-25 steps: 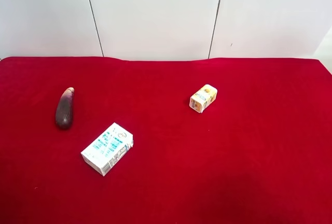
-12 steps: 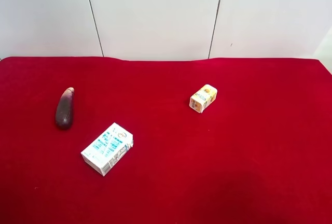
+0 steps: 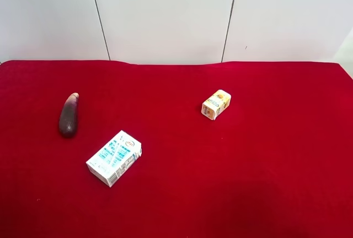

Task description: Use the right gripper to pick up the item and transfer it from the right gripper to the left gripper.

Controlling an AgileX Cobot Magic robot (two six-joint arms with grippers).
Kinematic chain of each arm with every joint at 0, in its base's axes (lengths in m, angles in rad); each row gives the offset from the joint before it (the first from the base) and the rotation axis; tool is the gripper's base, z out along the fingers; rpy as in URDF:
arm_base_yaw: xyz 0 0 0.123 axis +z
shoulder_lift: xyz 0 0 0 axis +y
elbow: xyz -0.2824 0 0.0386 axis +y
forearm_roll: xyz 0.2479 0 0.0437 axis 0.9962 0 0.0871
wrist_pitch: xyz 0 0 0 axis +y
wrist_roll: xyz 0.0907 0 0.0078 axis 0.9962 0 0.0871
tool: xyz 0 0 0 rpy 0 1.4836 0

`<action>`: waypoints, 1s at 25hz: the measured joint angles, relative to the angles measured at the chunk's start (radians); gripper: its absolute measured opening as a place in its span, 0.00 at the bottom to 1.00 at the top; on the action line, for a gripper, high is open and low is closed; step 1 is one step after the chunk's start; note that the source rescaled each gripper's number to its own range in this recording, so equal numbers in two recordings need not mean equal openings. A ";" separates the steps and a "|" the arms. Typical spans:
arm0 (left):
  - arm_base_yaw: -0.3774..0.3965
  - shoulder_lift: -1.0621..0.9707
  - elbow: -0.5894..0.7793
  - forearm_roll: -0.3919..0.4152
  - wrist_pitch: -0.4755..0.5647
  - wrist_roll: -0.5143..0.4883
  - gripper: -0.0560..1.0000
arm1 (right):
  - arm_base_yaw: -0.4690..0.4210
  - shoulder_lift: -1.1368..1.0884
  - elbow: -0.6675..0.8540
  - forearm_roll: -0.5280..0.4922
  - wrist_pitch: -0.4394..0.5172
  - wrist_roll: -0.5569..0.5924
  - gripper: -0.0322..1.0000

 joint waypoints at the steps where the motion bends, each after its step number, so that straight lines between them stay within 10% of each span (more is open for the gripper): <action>1: 0.000 0.000 0.000 0.000 0.000 0.000 1.00 | 0.000 0.000 0.000 0.000 0.000 0.000 1.00; 17: 0.000 -0.131 0.000 0.000 0.001 -0.002 1.00 | -0.386 -0.012 0.000 0.000 0.000 0.000 1.00; 25: 0.000 -0.140 0.001 0.000 0.001 -0.003 1.00 | -0.422 -0.012 0.000 0.000 0.000 0.000 1.00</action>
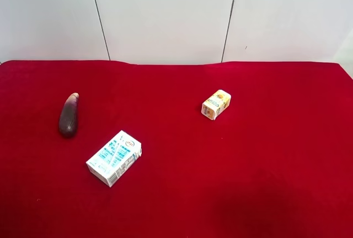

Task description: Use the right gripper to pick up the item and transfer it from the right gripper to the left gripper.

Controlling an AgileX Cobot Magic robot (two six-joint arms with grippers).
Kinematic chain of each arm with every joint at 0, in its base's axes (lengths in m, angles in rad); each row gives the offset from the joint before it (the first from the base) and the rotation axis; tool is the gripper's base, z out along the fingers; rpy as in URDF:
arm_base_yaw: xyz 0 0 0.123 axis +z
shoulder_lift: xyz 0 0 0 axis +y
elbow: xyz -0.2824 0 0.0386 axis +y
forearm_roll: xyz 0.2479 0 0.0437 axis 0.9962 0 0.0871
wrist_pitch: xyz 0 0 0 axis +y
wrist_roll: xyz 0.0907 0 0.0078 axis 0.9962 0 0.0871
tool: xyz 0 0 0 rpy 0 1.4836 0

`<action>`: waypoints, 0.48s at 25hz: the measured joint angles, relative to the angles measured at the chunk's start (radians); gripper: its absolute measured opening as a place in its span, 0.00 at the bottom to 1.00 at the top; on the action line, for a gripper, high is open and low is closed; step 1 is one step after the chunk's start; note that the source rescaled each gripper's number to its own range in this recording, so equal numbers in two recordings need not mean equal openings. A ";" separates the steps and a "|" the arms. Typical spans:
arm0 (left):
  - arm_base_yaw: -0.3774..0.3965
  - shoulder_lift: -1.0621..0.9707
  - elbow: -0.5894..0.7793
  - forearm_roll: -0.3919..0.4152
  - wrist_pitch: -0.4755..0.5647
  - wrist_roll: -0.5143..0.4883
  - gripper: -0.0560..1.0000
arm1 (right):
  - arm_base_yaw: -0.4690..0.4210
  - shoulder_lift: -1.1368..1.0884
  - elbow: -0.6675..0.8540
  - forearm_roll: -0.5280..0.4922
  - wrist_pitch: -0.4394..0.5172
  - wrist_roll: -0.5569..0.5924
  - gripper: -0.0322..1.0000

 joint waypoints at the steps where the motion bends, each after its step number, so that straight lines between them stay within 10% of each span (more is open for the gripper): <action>1: 0.000 0.000 0.000 0.000 0.000 0.000 1.00 | 0.000 0.000 0.000 0.000 0.000 0.000 1.00; 12: 0.000 0.000 0.000 0.000 0.000 0.000 1.00 | 0.000 0.000 0.000 0.000 0.000 0.000 1.00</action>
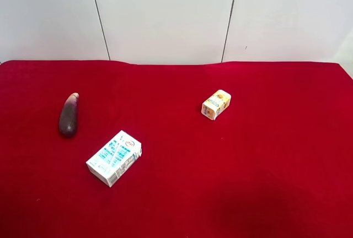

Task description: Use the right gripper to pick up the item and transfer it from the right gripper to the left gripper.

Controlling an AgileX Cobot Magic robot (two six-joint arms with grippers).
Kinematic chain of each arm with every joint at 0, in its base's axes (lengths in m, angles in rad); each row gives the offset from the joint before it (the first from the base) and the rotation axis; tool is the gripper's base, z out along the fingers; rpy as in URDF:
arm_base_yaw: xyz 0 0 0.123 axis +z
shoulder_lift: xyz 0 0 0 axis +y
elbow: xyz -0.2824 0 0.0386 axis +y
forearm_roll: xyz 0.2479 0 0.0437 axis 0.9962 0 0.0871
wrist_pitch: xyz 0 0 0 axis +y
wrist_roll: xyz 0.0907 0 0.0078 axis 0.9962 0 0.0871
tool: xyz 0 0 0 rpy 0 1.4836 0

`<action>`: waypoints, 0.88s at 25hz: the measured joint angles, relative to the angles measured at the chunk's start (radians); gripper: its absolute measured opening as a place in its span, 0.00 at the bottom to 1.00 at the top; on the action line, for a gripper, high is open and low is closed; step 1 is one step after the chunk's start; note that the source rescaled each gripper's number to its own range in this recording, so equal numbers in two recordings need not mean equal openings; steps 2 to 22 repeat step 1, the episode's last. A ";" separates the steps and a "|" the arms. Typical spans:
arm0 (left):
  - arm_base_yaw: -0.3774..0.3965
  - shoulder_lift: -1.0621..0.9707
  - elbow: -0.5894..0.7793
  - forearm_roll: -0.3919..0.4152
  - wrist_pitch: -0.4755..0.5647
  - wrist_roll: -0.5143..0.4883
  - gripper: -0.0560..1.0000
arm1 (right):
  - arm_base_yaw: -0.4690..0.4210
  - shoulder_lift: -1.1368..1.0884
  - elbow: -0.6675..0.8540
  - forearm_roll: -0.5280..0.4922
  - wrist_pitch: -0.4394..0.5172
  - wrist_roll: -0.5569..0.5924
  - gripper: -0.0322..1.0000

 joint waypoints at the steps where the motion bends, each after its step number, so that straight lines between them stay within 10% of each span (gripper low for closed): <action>1: 0.000 0.000 0.000 0.000 0.000 0.000 1.00 | 0.000 0.000 0.000 0.000 0.000 0.000 1.00; 22: 0.000 0.000 0.000 0.000 0.000 0.000 1.00 | 0.000 0.000 0.000 0.000 0.000 0.000 1.00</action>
